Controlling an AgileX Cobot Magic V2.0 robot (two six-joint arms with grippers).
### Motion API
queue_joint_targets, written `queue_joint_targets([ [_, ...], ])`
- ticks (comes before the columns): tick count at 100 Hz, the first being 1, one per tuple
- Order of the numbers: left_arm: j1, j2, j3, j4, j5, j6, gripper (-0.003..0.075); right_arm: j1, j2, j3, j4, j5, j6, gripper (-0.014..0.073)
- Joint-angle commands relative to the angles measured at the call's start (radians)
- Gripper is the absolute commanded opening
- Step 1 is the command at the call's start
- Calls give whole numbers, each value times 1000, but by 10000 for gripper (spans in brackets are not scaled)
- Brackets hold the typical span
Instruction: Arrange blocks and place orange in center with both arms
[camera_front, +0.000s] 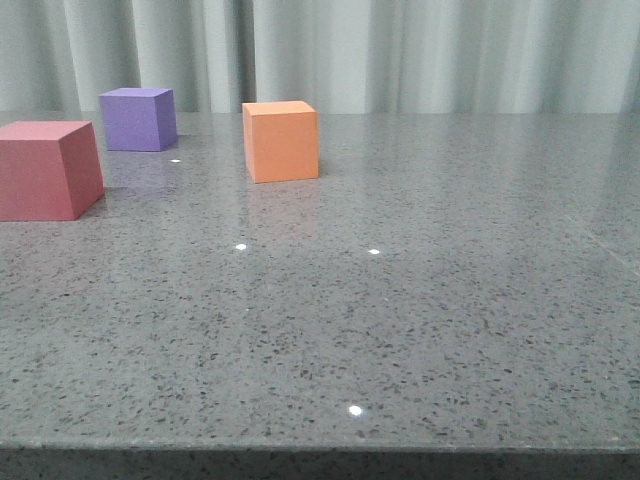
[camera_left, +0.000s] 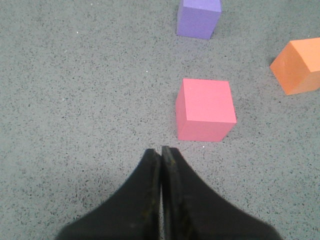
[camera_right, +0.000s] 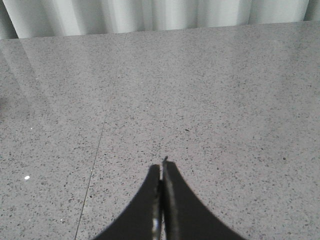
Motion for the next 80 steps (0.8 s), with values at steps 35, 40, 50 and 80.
queue_joint_targets([
  [35,2,-1,-33,-5,-55,0,681,-6,-1,-26,-12,-79,-7,-69],
  [40,2,-1,-33,-5,-55,0,679,-6,-1,-26,-12,-79,-7,-69],
  [50,2,-1,-33,-13,-64,0,668,-6,-1,-26,-12,-79,-7,-69],
  [80,-14,91,-34,-145,-159,0,657,-6,-1,-26,-12,-79,-7,-69],
])
